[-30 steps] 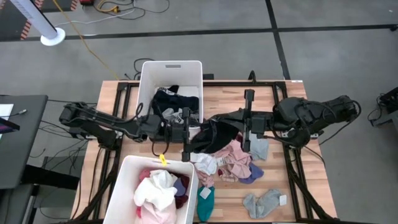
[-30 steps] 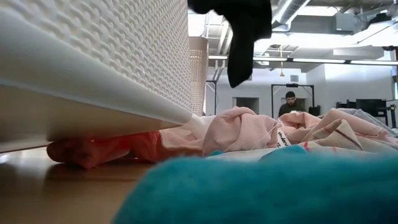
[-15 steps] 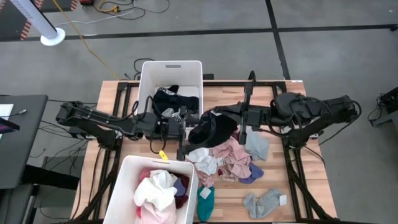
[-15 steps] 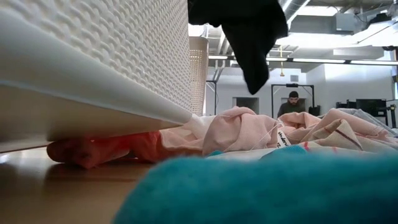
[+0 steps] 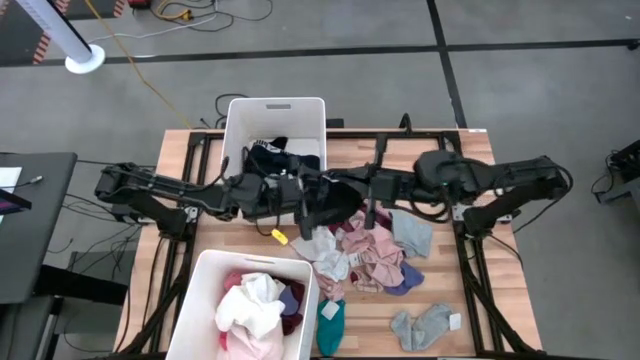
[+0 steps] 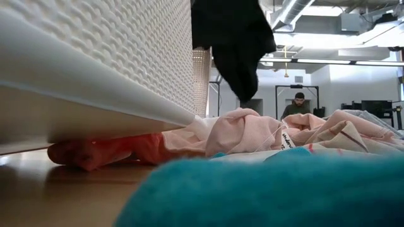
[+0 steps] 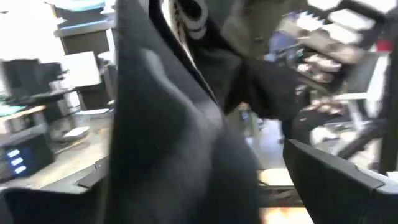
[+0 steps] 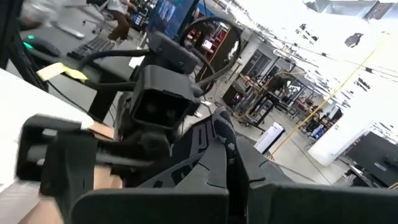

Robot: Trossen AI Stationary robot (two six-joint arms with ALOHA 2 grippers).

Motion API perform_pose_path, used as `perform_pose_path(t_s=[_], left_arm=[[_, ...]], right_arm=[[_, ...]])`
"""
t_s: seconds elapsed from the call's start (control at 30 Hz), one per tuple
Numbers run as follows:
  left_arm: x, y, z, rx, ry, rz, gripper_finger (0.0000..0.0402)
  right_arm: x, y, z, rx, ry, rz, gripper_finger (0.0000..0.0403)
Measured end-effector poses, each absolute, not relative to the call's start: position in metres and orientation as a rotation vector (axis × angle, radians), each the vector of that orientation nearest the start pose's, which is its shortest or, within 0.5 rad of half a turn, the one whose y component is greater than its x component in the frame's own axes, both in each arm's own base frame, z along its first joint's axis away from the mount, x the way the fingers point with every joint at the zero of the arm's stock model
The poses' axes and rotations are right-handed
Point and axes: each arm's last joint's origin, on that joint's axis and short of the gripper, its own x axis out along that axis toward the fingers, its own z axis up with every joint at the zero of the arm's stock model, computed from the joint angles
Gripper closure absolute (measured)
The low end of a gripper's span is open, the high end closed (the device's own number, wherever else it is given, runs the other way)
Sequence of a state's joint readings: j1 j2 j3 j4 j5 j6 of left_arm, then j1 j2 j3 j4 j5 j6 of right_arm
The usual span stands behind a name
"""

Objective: Sort clothes
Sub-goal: Put the black underwear into the top white laundry bin

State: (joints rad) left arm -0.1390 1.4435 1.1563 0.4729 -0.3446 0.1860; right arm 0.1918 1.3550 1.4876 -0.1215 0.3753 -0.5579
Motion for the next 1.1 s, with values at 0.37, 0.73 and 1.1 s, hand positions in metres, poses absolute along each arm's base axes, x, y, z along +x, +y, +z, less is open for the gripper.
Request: perform_pose_path(t_s=[0.37, 0.73, 1.1], left_arm=[[0.334, -0.035, 0.378, 0.224, -0.042, 0.248, 0.0165], [0.332, -0.04, 0.396, 0.362, 0.032, 0.227, 0.0378], [0.316, -0.041, 0.455, 0.5, 0.08, 0.269, 0.0398]], right_arm=[[0.281, 0.055, 0.472, -0.575, 0.01, -0.153, 0.0396], [0.256, 0.068, 0.475, -0.605, 0.1, -0.189, 0.0396], [0.252, 0.067, 0.462, -0.56, 0.242, -0.22, 0.0349]])
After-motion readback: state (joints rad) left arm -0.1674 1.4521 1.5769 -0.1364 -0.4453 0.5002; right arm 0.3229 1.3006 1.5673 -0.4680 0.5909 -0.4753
